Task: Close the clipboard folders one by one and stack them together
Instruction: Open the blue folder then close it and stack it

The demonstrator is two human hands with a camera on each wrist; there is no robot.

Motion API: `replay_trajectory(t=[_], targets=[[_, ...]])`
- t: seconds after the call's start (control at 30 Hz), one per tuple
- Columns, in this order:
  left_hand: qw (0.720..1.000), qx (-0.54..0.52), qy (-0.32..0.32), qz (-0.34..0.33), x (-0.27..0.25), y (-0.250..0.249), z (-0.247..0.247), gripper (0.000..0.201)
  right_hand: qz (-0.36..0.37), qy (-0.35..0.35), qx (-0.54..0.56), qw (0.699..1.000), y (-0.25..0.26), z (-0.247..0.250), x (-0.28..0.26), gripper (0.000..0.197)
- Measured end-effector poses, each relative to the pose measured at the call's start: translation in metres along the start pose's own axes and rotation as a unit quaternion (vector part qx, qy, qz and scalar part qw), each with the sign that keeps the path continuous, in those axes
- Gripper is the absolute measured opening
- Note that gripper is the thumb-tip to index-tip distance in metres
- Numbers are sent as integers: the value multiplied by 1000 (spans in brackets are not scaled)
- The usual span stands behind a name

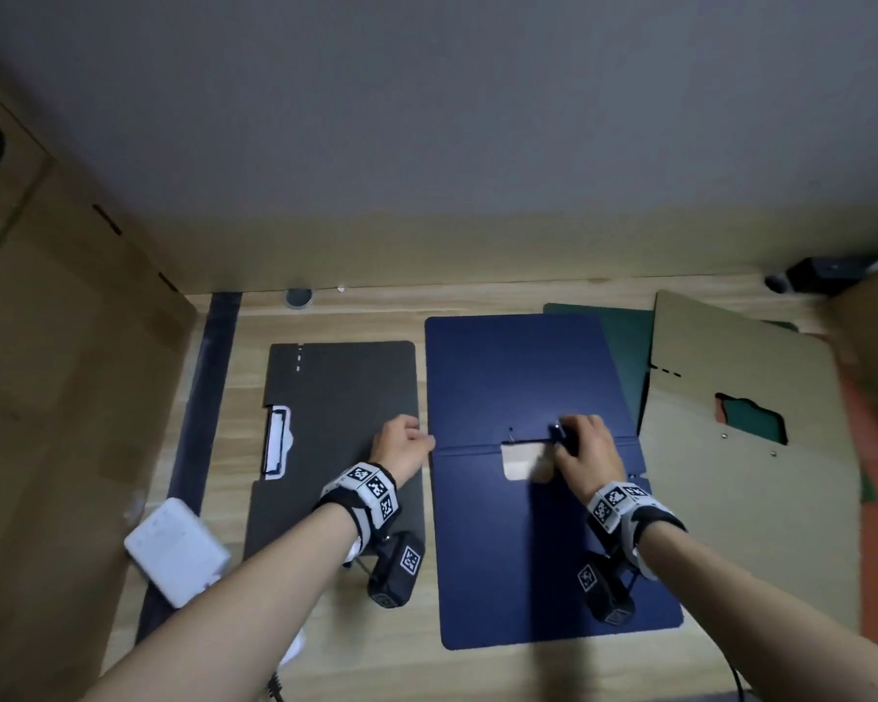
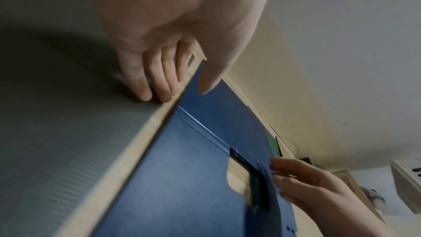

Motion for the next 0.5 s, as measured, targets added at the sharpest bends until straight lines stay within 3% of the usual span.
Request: replay_trajectory(t=[0.1, 0.2, 0.33, 0.5], targets=[[1000, 4, -10, 13, 3, -3, -32, 42, -45, -29, -26, 998, -43, 24, -12, 50], [998, -29, -56, 25, 2, -4, -45, 26, -97, -4, -21, 995, -78, 35, -19, 63], [992, -113, -57, 18, -5, -5, -60, 28, -80, 25, 14, 996, -95, 35, -27, 70], [983, -156, -70, -57, -37, -24, -65, 20, -70, 38, 52, 995, -90, 45, -35, 54]])
Point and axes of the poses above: each hand's wrist, its own x-axis towards the middle knuckle, its own z-axis out of the back of the hand, y = z × x, the point moved 2 cm from there along x, towards the middle knuckle, and after that the axes turned 4 degrees about y, right-handed, at the moved point
